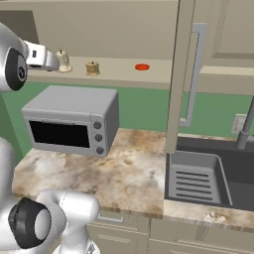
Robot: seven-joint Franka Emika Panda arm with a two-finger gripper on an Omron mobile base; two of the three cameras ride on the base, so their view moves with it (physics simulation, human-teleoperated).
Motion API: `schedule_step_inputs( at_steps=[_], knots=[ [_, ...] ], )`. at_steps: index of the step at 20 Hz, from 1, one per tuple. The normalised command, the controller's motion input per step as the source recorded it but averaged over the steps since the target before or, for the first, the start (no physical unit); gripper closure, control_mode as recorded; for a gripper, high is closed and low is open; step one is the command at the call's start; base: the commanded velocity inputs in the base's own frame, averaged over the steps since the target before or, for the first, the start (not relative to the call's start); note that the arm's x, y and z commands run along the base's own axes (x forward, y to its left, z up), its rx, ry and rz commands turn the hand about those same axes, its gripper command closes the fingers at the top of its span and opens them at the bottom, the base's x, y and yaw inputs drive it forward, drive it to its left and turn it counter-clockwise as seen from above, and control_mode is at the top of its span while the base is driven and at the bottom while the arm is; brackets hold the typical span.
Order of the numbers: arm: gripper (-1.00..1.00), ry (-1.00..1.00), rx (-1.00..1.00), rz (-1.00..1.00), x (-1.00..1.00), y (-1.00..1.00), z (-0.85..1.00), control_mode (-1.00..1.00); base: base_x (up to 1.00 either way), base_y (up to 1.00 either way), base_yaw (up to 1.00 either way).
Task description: Pick the candle and candle from the dining table and place them in the open cabinet. Close the cabinet after placing the objects.
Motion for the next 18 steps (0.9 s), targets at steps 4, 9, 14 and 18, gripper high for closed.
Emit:
schedule_step_inputs(
  at_steps=[4, 9, 14, 18],
  knots=[
    [-1.00, -0.02, 0.00, 0.00, -0.79, -0.14, 0.18, -1.00, 0.00, 0.00, 0.00],
    [-1.00, -0.05, 0.00, 0.00, -0.86, -0.09, 0.14, -1.00, 0.00, 0.00, 0.00],
    [-1.00, -0.06, 0.00, 0.00, -0.99, -0.01, 0.16, -1.00, 0.00, 0.00, 0.00],
    [-1.00, -0.05, 0.00, 0.00, -1.00, 0.00, 0.16, -1.00, 0.00, 0.00, 0.00]
  ],
)
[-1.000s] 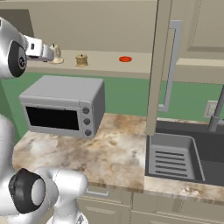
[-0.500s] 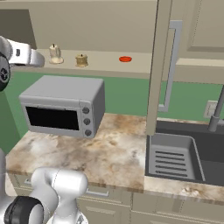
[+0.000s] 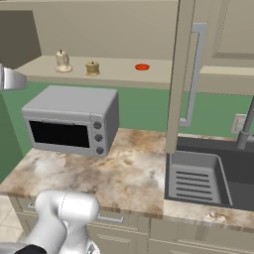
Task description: Pick the candle and candle from the dining table and place them in the open cabinet. Close the cabinet after placing the objects.
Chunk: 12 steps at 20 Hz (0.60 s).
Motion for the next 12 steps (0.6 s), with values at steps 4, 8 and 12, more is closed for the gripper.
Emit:
schedule_step_inputs(
  at_steps=[4, 8, 12],
  knots=[
    [-1.00, -0.04, 0.00, 0.00, -1.00, -0.12, 0.10, -1.00, 0.00, 0.00, 0.00],
    [-1.00, -0.06, 0.00, 0.00, -1.00, -0.17, 0.16, -1.00, 0.00, 0.00, 0.00],
    [-1.00, -0.11, 0.00, 0.00, -1.00, -0.02, 0.16, -1.00, 0.00, 0.00, 0.00]
  ],
)
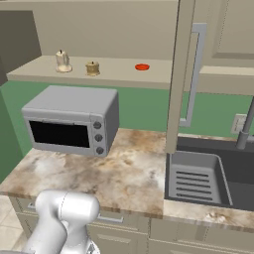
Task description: Pick the candle and candle from the dining table and place them in the open cabinet. Close the cabinet after placing the objects.
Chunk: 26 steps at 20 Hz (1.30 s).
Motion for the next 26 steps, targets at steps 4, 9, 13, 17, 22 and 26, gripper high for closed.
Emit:
schedule_step_inputs(
  at_steps=[4, 9, 13, 17, 22, 26],
  knots=[
    [-1.00, -0.11, 0.00, 0.00, -0.94, 0.00, 0.11, -1.00, 0.00, 0.00, 0.00],
    [-1.00, -0.11, 0.00, -0.01, -0.88, 0.00, 0.08, -1.00, 0.00, 0.00, 0.00],
    [-1.00, -0.07, 0.00, -0.03, -0.61, 0.01, 0.08, -1.00, 0.00, 0.00, 0.00],
    [-1.00, 0.00, 0.00, -0.03, -0.24, 0.11, 0.07, -1.00, 0.00, 0.00, 0.00],
    [-1.00, 0.00, -0.05, -0.08, 0.07, 0.32, 0.00, -1.00, 0.00, 0.00, 0.00],
    [-1.00, 0.00, -0.06, -0.12, 0.06, 0.53, 0.00, -1.00, 0.00, 0.00, 0.00]
  ],
)
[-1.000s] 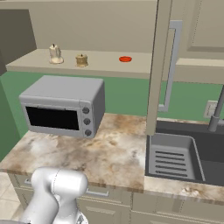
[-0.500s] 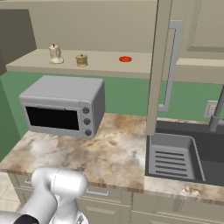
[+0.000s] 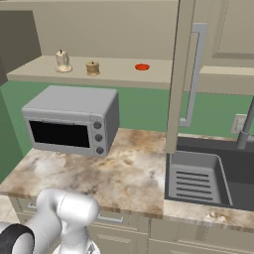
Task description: Pick the candle and candle from the dining table and place them in the open cabinet. Close the cabinet after placing the objects.
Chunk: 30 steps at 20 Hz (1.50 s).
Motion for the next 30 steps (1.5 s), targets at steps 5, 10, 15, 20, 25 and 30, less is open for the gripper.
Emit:
schedule_step_inputs(
  at_steps=[5, 10, 15, 20, 25, 30],
  knots=[
    [-1.00, -0.05, -0.06, -0.13, 0.00, 0.45, 0.00, -1.00, 0.00, 0.00, 0.00],
    [-1.00, -0.05, -0.09, -0.14, 0.08, 0.45, 0.00, -1.00, 0.00, 0.00, 0.00],
    [-1.00, 0.00, -0.09, -0.19, 0.24, 0.42, 0.00, -1.00, 0.00, 0.00, 0.00],
    [-1.00, 0.00, -0.07, -0.21, 0.21, 0.28, 0.00, -1.00, 0.00, 0.00, 0.00],
    [-1.00, 0.00, -0.04, -0.17, 0.40, 0.11, -0.03, -1.00, 0.00, 0.00, 0.00],
    [-1.00, 0.00, 0.00, -0.02, 0.73, 0.08, -0.13, -1.00, 0.00, 0.00, 0.00]
  ],
)
